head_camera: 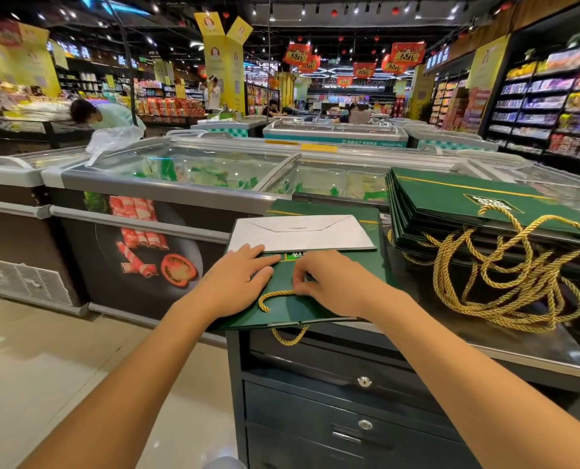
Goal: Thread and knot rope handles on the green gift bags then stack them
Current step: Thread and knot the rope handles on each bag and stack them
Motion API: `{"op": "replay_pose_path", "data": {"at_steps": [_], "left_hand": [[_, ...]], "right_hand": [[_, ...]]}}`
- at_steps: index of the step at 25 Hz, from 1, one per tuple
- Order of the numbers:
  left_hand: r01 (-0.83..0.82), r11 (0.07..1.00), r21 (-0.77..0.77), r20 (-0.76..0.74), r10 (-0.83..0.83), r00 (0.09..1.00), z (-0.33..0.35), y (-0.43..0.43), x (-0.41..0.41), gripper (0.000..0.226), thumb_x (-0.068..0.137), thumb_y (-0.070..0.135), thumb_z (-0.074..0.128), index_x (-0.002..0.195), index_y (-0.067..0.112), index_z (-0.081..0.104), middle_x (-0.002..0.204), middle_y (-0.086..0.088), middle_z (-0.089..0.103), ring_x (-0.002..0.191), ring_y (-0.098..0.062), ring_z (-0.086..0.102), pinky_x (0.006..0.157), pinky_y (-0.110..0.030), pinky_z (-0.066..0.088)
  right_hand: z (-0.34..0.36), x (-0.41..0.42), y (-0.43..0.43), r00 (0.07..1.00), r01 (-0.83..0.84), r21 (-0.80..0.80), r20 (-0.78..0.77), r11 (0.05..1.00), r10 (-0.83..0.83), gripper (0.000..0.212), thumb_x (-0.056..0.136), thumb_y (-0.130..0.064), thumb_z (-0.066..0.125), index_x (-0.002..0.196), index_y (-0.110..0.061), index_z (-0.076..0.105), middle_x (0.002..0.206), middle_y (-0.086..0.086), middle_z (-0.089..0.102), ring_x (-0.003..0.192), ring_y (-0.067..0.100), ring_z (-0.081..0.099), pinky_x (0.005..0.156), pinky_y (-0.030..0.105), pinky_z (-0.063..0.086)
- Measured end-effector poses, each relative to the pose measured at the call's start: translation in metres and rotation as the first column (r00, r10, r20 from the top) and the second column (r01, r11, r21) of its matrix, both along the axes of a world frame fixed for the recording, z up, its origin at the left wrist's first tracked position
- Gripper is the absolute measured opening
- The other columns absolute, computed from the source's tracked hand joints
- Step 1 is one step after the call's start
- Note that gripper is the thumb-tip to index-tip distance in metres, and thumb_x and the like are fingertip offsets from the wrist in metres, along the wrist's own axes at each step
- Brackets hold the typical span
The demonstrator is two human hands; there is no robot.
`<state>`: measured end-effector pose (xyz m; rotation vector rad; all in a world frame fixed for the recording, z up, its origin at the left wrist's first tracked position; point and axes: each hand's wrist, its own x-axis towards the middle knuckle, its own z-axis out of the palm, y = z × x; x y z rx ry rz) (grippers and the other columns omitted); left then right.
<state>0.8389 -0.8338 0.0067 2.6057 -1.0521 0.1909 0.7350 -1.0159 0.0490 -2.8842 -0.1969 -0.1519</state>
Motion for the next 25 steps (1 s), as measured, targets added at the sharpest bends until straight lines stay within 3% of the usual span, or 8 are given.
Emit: {"op": "replay_pose_path", "data": {"at_steps": [2,4,7,9,15,17,21,25], "left_hand": [[-0.001,1.0,-0.003,0.013,0.001,1.0,-0.003,-0.001,0.0,0.045,0.108,0.038,0.031,0.152,0.036,0.039,0.163,-0.001,0.029,0.148,-0.021,0.023,0.118,-0.036,0.018],[0.002,1.0,-0.005,0.02,-0.002,1.0,-0.004,0.0,0.001,0.045,0.107,0.042,0.03,0.151,0.039,0.039,0.161,-0.001,0.031,0.147,-0.021,0.026,0.118,-0.039,0.021],[0.003,1.0,0.016,0.024,-0.003,1.0,-0.005,0.001,0.002,0.046,0.106,0.047,0.029,0.152,0.043,0.036,0.161,-0.001,0.032,0.146,-0.02,0.027,0.119,-0.042,0.023],[0.0,1.0,0.028,0.028,-0.001,1.0,-0.005,0.001,0.002,0.046,0.106,0.048,0.028,0.152,0.046,0.034,0.162,0.0,0.03,0.147,-0.02,0.025,0.119,-0.042,0.022],[-0.015,0.999,0.044,0.029,0.014,0.999,-0.003,0.0,-0.001,0.045,0.106,0.047,0.026,0.151,0.047,0.034,0.161,0.0,0.03,0.147,-0.022,0.025,0.118,-0.041,0.023],[-0.01,0.999,0.037,0.02,0.01,1.0,-0.003,-0.001,-0.002,0.045,0.106,0.046,0.027,0.15,0.046,0.035,0.161,0.0,0.031,0.147,-0.023,0.024,0.118,-0.04,0.022],[0.027,0.998,0.052,0.026,-0.028,0.999,-0.002,0.001,-0.001,0.054,0.099,0.055,0.018,0.15,0.048,0.035,0.158,0.002,0.035,0.138,-0.019,0.033,0.115,-0.044,0.03],[0.022,0.997,0.07,0.008,-0.022,1.0,0.002,-0.001,-0.003,0.045,0.106,0.046,0.027,0.151,0.044,0.034,0.162,0.001,0.029,0.144,-0.021,0.028,0.118,-0.042,0.025]], "right_hand": [[0.003,-0.001,-0.002,0.999,-0.015,0.053,0.032,0.998,0.014,0.007,0.104,-0.019,0.049,0.102,-0.017,0.056,0.092,0.0,0.065,0.085,0.025,0.06,0.079,0.044,0.052],[0.012,-0.005,-0.004,0.996,-0.072,0.131,0.058,0.989,0.065,0.008,0.105,-0.019,0.052,0.111,-0.017,0.056,0.089,-0.004,0.061,0.08,0.015,0.057,0.074,0.034,0.046],[0.029,-0.007,-0.004,0.994,-0.084,-0.003,0.064,0.996,0.084,0.022,0.102,-0.017,0.059,0.123,-0.018,0.065,0.092,-0.007,0.055,0.081,0.013,0.05,0.074,0.024,0.035],[0.038,-0.007,-0.002,0.99,-0.085,-0.067,0.105,0.994,0.092,0.02,0.102,-0.02,0.06,0.118,-0.016,0.071,0.092,-0.006,0.057,0.085,0.013,0.051,0.073,0.023,0.034],[0.051,-0.014,0.0,0.983,-0.114,0.073,0.156,0.991,0.101,0.012,0.101,-0.024,0.063,0.102,-0.019,0.074,0.091,-0.008,0.068,0.074,-0.001,0.056,0.063,0.013,0.04],[0.058,-0.017,0.001,0.978,-0.115,0.131,0.191,0.985,0.089,0.011,0.102,-0.024,0.061,0.098,-0.022,0.071,0.085,-0.014,0.065,0.071,0.002,0.061,0.064,0.018,0.042],[0.091,-0.025,0.001,0.95,-0.125,0.268,0.31,0.955,0.037,0.011,0.103,-0.022,0.06,0.097,-0.017,0.069,0.076,-0.014,0.064,0.058,-0.001,0.064,0.053,0.012,0.045],[0.117,-0.03,0.001,0.926,-0.151,0.232,0.372,0.961,0.055,0.01,0.101,-0.022,0.063,0.096,-0.018,0.07,0.074,-0.015,0.062,0.064,0.007,0.064,0.056,0.011,0.047]]}}
